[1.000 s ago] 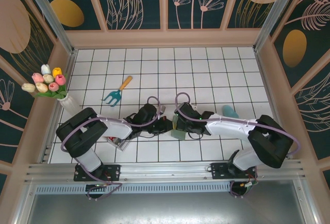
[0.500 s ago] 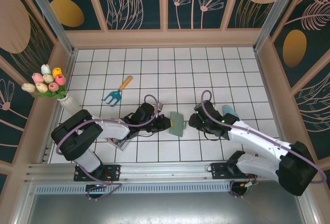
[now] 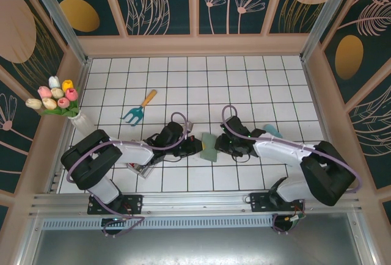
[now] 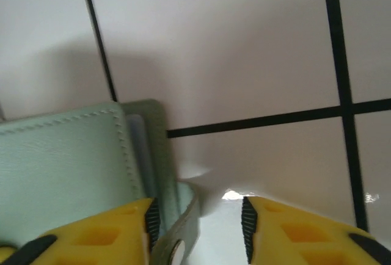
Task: Put the credit cards into the card holder
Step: Place the card holder at the bottom-center of the table, then open the card holder at the center of the table.
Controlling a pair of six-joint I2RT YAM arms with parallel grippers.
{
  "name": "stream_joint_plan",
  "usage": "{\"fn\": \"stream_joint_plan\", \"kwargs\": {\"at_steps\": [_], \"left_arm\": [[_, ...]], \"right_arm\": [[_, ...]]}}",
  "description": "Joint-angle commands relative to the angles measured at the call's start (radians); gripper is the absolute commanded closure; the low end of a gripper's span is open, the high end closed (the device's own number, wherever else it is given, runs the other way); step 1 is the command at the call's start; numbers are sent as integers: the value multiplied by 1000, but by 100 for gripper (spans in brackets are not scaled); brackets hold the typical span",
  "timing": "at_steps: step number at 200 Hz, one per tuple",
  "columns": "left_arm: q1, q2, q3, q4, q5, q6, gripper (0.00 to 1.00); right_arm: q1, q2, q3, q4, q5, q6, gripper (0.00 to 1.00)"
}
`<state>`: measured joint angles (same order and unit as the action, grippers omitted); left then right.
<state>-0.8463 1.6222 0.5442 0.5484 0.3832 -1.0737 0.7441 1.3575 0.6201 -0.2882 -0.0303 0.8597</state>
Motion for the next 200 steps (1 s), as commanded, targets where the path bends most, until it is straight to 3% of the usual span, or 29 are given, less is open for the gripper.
{"fn": "stream_joint_plan", "kwargs": {"at_steps": [1,9,18,38,85,111,200], "left_arm": [[5,-2,18,-28,-14,25,90],[5,-2,21,-51,-27,30,85],[5,-5,24,-87,-52,38,73],[6,-11,48,-178,-97,63,48],[5,-74,125,-331,-172,126,30],[5,-71,167,-365,-167,154,28],[5,-27,193,-392,-152,157,30]], "right_arm": [[-2,-18,21,-50,41,-40,74],[-6,-35,20,-55,41,-49,83],[-12,-62,19,-53,41,-61,91],[-17,-118,27,-51,17,-95,96],[-25,-249,29,53,-124,-134,96],[-29,-269,30,108,-201,-142,95],[-31,-237,29,148,-257,-130,94]]}}
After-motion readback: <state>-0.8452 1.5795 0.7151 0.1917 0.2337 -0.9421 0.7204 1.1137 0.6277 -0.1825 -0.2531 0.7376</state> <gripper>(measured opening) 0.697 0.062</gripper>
